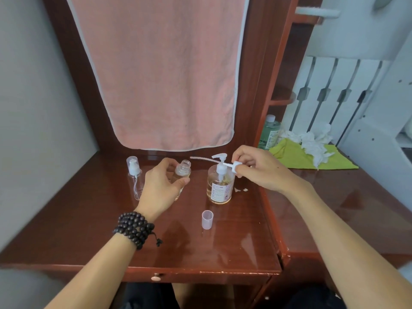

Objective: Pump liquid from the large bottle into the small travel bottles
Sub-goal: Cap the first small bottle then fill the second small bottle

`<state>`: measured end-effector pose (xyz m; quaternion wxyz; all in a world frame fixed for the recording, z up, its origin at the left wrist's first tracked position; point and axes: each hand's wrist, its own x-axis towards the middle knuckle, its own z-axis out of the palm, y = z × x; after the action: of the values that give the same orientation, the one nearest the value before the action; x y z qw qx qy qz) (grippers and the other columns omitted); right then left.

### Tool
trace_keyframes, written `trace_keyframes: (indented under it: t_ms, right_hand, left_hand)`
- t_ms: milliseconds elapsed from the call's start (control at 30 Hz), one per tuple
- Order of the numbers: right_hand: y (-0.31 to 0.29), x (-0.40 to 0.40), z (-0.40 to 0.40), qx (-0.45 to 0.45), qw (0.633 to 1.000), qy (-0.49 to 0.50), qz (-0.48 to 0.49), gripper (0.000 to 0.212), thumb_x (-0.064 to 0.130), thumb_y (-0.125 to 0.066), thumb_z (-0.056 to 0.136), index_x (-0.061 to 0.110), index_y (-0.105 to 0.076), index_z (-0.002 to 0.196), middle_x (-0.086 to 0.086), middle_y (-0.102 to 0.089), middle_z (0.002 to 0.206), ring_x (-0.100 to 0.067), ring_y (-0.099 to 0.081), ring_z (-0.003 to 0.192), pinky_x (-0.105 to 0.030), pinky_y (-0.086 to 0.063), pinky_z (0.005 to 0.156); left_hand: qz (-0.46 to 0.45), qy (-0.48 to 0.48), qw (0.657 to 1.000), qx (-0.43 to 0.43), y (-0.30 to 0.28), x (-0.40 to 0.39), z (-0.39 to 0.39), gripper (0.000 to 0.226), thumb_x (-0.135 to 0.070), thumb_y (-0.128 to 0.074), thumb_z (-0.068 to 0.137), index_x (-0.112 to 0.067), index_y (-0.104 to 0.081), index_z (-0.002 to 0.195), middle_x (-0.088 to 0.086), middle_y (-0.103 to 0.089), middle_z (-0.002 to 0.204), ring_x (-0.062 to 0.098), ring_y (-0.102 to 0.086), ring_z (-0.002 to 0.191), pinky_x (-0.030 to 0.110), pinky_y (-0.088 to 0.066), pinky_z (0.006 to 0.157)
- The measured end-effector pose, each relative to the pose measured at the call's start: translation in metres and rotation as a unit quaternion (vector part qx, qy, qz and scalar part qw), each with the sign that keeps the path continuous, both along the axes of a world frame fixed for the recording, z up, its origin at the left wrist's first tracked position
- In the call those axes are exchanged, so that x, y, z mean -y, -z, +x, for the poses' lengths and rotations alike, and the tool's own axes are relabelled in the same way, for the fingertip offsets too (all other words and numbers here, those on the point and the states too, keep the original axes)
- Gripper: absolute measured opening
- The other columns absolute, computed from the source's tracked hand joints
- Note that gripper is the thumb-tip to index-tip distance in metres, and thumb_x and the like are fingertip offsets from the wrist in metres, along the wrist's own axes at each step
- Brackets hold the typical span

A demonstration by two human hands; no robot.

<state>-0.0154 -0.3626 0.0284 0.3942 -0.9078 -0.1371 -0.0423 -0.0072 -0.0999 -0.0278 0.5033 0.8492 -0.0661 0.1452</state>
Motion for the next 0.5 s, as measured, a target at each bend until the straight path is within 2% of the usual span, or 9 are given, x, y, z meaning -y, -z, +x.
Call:
trace_keyframes:
  t_ms: [67, 167, 267, 367, 500]
  right_hand:
    - [-0.0008, -0.0012, -0.0015, -0.003, 1.000, -0.008, -0.004, 0.006, 0.025, -0.065, 0.085, 0.024, -0.066, 0.091, 0.001, -0.075, 0.081, -0.022, -0.070, 0.084, -0.036, -0.051, 0.077]
    - [-0.0023, -0.0021, -0.0021, -0.005, 1.000, -0.007, 0.000, 0.018, 0.038, -0.060, 0.075, 0.026, -0.066, 0.088, 0.004, -0.074, 0.078, -0.020, -0.069, 0.083, -0.035, -0.051, 0.077]
    - [-0.0036, -0.0018, -0.0001, 0.000, 1.000, -0.015, -0.007, 0.009, 0.032, -0.062, 0.079, 0.027, -0.065, 0.087, 0.007, -0.073, 0.074, -0.021, -0.068, 0.082, -0.035, -0.049, 0.074]
    - [-0.0054, -0.0003, 0.0012, 0.011, 1.000, -0.012, -0.001, 0.012, 0.031, -0.061, 0.077, 0.026, -0.066, 0.086, 0.007, -0.073, 0.073, -0.021, -0.069, 0.081, -0.036, -0.051, 0.075]
    - [-0.0086, 0.0007, 0.0010, 0.020, 1.000, -0.013, 0.005, 0.008, 0.026, -0.064, 0.081, 0.026, -0.067, 0.088, 0.004, -0.074, 0.077, -0.021, -0.069, 0.083, -0.039, -0.053, 0.077]
  left_hand:
    - [0.009, -0.001, 1.000, -0.001, 0.0001, 0.0007, 0.0010, 0.029, -0.018, -0.080, 0.076, -0.024, -0.060, 0.097, -0.007, -0.070, 0.092, 0.007, -0.067, 0.086, 0.016, -0.049, 0.072]
    - [0.020, 0.001, 1.000, 0.001, 0.0013, 0.0017, 0.0022, 0.030, -0.019, -0.080, 0.076, -0.023, -0.061, 0.098, -0.007, -0.070, 0.091, 0.008, -0.067, 0.087, 0.021, -0.052, 0.075]
    - [0.035, 0.004, 0.999, 0.003, 0.0033, 0.0025, 0.0028, 0.030, -0.020, -0.081, 0.076, -0.024, -0.060, 0.098, -0.010, -0.069, 0.093, 0.008, -0.065, 0.091, 0.020, -0.049, 0.078]
    - [0.041, 0.008, 0.999, 0.001, 0.0045, 0.0050, 0.0020, 0.030, -0.020, -0.081, 0.076, -0.024, -0.060, 0.099, -0.014, -0.067, 0.093, 0.008, -0.063, 0.092, 0.016, -0.044, 0.075]
    - [0.046, 0.010, 0.999, -0.001, 0.0057, 0.0071, 0.0018, 0.031, -0.020, -0.081, 0.076, -0.025, -0.060, 0.099, -0.016, -0.066, 0.094, 0.007, -0.063, 0.093, 0.018, -0.045, 0.076]
